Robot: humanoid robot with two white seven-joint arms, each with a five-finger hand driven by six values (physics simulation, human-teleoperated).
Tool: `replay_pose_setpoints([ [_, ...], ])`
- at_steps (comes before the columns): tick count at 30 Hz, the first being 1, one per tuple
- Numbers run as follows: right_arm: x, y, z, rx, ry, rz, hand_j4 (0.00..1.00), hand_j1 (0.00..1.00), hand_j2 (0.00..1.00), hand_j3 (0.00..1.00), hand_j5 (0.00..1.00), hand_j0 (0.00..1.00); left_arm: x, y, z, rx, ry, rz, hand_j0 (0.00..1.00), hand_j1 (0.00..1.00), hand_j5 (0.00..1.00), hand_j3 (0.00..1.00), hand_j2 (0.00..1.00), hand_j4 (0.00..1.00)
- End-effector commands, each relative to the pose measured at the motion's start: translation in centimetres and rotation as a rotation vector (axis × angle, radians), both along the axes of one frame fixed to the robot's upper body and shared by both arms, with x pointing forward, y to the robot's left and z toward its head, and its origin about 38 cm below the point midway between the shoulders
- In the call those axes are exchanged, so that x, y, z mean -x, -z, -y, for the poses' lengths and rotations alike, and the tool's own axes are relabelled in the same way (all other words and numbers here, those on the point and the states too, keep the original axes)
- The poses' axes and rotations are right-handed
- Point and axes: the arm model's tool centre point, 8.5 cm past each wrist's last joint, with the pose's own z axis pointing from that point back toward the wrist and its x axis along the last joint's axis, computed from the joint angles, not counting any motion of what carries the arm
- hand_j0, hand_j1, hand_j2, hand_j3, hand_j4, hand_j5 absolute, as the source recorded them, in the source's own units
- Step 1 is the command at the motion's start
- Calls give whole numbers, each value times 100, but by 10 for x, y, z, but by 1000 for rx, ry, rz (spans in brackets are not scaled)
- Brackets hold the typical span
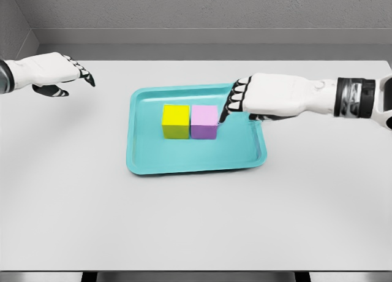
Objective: Push two cubes
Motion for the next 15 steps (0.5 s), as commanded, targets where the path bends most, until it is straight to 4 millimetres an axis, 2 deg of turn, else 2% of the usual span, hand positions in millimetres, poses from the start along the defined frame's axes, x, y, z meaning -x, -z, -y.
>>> replay_pose_setpoints([
  [1,-15,-4,28,-6,93,-10,69,69,69,69,69,69,-1,3,7,12,9,-3,71,71,71,71,71,71],
  [2,-22,3,33,4,119,-20,69,69,69,69,69,69,-1,3,8,12,11,-5,71,71,71,71,71,71],
  [6,-51,42,9,21,162,-59,69,69,69,69,69,69,-1,3,8,12,11,-5,71,71,71,71,71,71],
  [9,-56,65,-2,49,159,-102,69,69,69,69,69,69,-1,3,7,12,9,-3,71,71,71,71,71,71],
  [13,-64,92,-6,90,184,-147,69,69,69,69,69,69,-1,2,5,12,6,-3,71,71,71,71,71,71],
  [15,-64,93,-10,88,181,-147,69,69,69,69,69,69,-1,2,4,12,3,-4,71,71,71,71,71,71],
])
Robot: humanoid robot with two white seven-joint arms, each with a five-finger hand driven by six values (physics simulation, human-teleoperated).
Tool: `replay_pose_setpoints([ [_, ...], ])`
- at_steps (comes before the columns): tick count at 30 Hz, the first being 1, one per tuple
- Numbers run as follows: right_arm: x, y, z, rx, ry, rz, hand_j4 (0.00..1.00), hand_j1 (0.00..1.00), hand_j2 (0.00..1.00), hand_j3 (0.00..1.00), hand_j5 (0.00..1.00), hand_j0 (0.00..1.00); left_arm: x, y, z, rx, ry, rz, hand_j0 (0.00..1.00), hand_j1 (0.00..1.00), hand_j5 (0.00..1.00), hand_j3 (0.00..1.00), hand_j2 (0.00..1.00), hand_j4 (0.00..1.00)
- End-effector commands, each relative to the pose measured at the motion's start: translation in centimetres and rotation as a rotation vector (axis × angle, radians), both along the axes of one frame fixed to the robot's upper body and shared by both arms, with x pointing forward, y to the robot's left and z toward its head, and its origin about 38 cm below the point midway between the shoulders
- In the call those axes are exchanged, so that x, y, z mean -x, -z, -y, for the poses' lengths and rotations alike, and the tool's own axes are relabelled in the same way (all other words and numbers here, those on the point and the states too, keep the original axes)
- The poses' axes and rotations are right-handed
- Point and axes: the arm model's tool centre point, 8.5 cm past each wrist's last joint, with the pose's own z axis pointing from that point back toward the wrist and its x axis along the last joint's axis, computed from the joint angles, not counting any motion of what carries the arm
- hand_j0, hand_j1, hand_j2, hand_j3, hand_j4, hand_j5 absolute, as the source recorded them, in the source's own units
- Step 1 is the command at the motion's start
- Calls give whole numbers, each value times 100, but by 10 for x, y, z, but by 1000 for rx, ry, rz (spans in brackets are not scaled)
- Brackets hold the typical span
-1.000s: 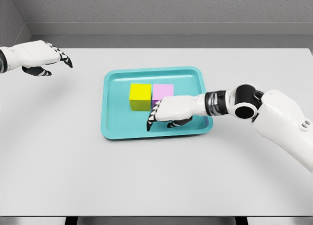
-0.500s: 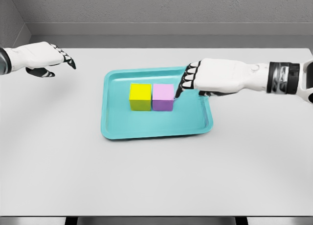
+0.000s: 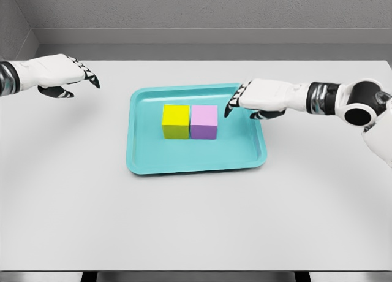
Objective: Push two cubes
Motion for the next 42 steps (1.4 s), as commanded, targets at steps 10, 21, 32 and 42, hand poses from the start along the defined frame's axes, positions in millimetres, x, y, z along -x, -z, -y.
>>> replay_pose_setpoints([
  [10,-5,23,-12,17,8,-45,68,68,68,68,68,68,0,-3,-4,3,-9,5,71,71,71,71,71,71],
  [21,-6,30,-20,21,2,-56,68,68,68,68,68,68,0,-4,-5,2,-11,6,71,71,71,71,71,71],
  [32,-8,32,-21,16,5,-62,68,68,68,68,68,68,0,-4,-5,2,-11,6,71,71,71,71,71,71],
  [42,-7,32,-27,8,-3,-62,68,68,68,68,68,68,0,-5,-6,2,-13,9,71,71,71,71,71,71],
])
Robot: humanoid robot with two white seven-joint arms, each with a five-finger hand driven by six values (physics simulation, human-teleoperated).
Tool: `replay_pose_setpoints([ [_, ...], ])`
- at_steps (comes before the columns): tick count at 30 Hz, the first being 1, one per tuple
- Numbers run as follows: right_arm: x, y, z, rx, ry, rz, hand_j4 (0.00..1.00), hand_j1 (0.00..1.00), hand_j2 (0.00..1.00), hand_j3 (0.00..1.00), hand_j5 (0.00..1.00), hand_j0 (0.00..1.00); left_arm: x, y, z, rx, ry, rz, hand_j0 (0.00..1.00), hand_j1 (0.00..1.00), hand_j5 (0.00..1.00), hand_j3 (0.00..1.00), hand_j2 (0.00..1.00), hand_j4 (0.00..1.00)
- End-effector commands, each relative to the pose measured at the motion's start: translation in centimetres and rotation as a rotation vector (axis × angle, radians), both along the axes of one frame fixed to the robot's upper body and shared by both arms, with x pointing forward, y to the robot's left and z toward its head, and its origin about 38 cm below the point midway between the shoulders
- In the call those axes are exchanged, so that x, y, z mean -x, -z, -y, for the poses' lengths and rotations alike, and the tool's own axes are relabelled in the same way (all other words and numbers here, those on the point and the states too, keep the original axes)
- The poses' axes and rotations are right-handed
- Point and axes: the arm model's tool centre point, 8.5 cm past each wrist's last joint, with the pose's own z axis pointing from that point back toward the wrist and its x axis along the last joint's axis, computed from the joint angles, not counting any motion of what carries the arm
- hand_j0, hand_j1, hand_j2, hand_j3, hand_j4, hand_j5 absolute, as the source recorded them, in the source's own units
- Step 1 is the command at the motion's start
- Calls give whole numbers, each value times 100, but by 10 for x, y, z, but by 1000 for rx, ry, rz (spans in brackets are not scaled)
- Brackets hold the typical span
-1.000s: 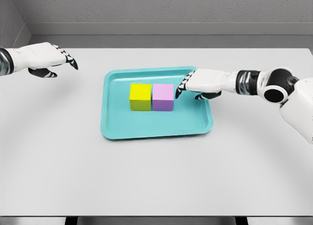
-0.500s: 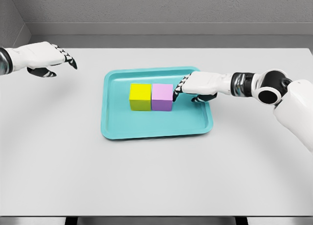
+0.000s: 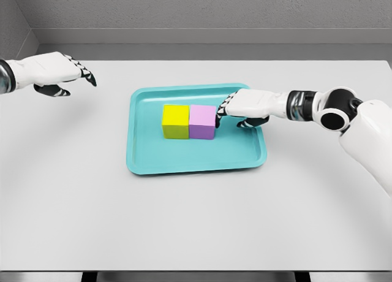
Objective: Push two cubes
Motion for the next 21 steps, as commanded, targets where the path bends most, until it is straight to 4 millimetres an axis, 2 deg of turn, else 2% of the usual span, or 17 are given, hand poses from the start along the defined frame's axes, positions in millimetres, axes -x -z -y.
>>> replay_pose_setpoints([
  [1,1,2,-2,12,-12,5,68,68,68,68,68,68,0,0,-1,4,-4,0,71,71,71,71,71,71],
  [5,-2,7,4,21,7,-10,68,68,68,68,68,68,0,0,-1,4,-4,0,71,71,71,71,71,71],
  [14,-3,4,9,33,13,1,68,68,68,68,68,68,-1,-2,-1,4,-4,3,71,71,71,71,71,71],
  [16,-8,-17,29,43,40,40,69,69,69,69,69,69,-1,-2,-1,5,-5,4,71,71,71,71,71,71],
  [18,0,-78,73,23,90,187,70,70,70,70,70,70,0,-3,-1,6,-4,5,72,72,72,72,72,72],
  [19,8,-101,89,0,104,236,71,71,71,71,71,71,0,-3,-1,6,-4,5,76,76,76,76,76,76],
  [20,22,-124,115,-54,132,266,73,73,73,73,73,73,0,-4,-6,-1,-12,5,86,86,86,86,86,86],
  [21,32,-130,134,-65,164,280,83,83,83,83,83,83,0,-5,-6,-2,-13,6,99,99,99,99,99,99],
])
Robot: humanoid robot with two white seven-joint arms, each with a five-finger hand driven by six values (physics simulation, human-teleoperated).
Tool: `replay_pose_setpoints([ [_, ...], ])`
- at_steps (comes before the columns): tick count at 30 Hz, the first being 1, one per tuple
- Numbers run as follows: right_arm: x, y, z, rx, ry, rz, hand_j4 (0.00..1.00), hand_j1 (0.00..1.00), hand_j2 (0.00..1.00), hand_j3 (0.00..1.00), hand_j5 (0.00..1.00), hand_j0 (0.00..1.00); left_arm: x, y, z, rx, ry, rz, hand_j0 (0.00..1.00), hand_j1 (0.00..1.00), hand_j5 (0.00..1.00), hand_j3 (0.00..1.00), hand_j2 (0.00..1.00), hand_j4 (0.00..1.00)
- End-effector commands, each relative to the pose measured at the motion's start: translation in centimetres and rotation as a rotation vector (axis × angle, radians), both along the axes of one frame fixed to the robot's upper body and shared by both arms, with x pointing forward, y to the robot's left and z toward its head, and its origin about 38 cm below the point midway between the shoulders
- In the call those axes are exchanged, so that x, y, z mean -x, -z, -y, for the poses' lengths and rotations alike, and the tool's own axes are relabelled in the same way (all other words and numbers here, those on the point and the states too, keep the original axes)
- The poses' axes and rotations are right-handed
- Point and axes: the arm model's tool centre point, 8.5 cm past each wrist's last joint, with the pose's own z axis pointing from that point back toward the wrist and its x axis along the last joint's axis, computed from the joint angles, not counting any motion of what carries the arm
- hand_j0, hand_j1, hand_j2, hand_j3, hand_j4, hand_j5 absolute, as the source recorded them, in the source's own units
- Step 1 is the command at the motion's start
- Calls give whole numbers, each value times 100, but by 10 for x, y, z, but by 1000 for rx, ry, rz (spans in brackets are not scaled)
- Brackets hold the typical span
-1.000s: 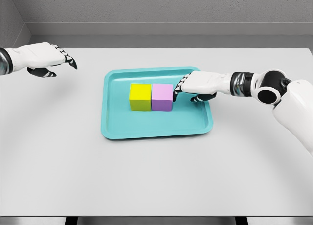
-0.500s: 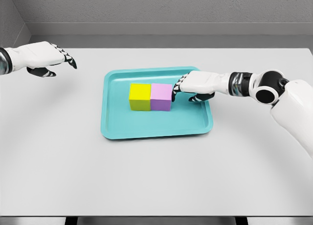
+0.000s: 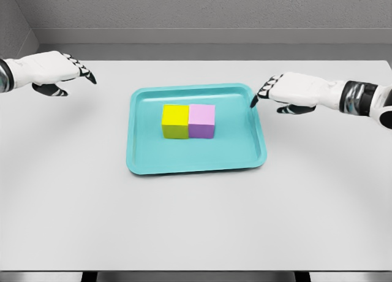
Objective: Push two cubes
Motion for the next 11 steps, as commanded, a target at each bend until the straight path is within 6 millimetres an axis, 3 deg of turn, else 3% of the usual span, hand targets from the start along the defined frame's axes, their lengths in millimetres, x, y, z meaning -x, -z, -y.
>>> replay_pose_setpoints([
  [1,12,-81,47,-49,67,174,100,100,100,100,100,100,1,-2,-2,27,-3,-3,100,100,100,100,100,100],
  [4,27,-57,78,-94,151,126,100,100,100,100,100,100,3,-4,-5,76,-3,-14,100,100,100,100,100,100],
  [8,28,-44,77,-100,154,95,100,100,100,100,100,100,3,-8,-6,90,-1,-8,100,100,100,100,100,100],
  [11,28,-41,76,-95,153,88,100,100,100,100,100,100,6,-11,-19,66,-24,-8,100,100,100,100,100,100],
])
